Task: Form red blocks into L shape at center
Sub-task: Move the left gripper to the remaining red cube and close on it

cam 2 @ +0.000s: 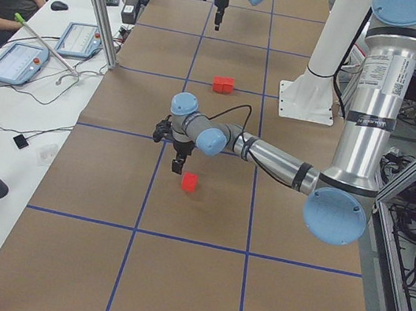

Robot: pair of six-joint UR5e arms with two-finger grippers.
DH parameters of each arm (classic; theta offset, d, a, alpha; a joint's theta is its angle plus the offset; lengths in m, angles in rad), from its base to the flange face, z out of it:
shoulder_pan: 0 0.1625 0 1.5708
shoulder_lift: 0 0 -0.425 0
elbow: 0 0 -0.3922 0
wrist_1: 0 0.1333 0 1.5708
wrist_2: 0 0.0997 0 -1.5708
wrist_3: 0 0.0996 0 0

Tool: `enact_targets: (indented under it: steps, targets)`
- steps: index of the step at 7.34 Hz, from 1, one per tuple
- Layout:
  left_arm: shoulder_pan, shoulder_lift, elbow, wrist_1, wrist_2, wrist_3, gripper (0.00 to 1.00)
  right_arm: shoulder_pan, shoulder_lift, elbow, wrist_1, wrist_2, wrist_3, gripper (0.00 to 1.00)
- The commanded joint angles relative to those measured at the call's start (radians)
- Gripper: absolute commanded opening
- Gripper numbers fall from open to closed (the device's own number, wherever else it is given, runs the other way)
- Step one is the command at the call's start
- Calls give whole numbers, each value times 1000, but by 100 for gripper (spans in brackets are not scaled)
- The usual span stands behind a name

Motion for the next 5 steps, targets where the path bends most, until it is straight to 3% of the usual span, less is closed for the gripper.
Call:
enact_targets:
  steps: [1, 5]
  targets:
    - [0, 23, 55, -92, -6, -47, 100, -10, 2, 2, 5, -7, 0, 100]
    - [9, 12, 72, -86, -7, -122, 100, -18, 2, 1, 17, -17, 1, 100]
